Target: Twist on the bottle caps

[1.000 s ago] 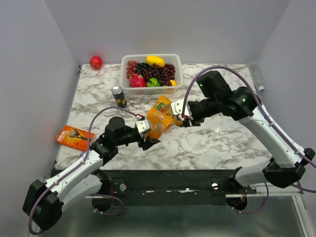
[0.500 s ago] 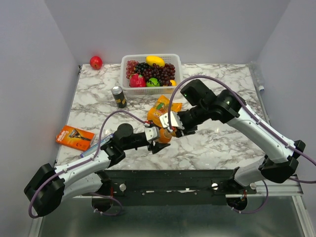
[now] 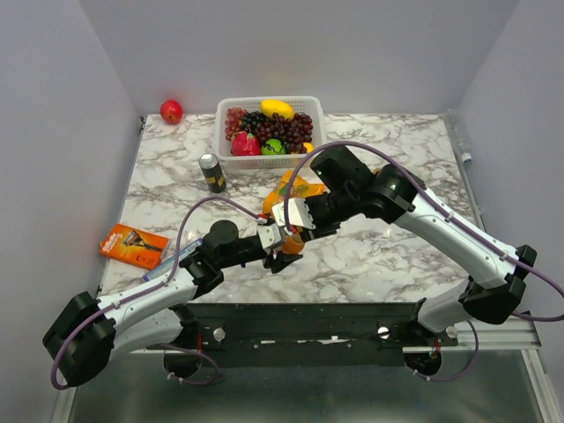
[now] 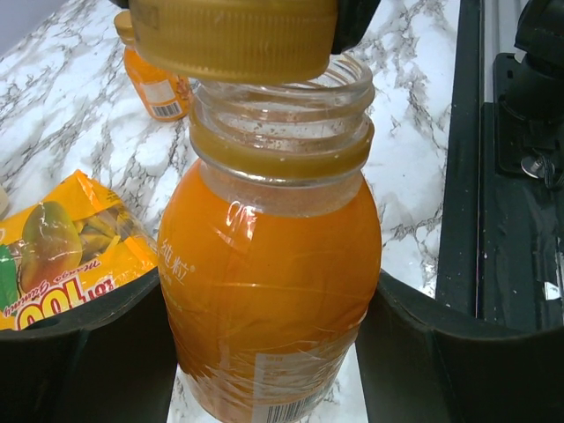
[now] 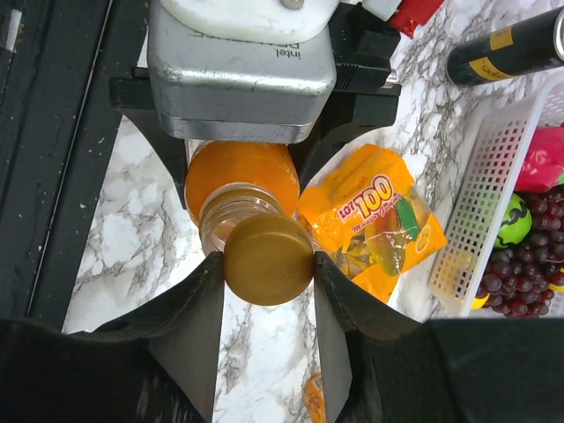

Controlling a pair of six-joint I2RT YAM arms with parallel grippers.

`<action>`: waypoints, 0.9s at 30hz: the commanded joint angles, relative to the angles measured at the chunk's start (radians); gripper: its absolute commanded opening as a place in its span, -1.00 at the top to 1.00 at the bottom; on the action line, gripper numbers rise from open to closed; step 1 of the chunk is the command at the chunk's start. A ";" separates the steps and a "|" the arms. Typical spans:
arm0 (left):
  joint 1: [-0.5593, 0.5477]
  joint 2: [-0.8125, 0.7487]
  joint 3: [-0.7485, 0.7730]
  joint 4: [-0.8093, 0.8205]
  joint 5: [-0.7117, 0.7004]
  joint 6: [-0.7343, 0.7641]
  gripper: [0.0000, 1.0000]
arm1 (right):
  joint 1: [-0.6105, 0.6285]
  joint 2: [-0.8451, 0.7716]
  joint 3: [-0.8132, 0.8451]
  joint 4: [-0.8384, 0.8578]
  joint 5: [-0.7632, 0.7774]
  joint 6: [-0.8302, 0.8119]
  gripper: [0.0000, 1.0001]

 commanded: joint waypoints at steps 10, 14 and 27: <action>-0.003 -0.039 -0.008 0.076 -0.069 0.008 1.00 | 0.011 0.030 0.024 -0.115 -0.080 -0.078 0.38; -0.001 -0.045 -0.013 0.086 -0.075 0.010 1.00 | 0.011 0.045 0.038 -0.128 -0.086 -0.092 0.37; 0.002 -0.057 -0.007 0.120 -0.097 -0.001 1.00 | 0.012 0.067 -0.002 -0.025 -0.052 -0.005 0.37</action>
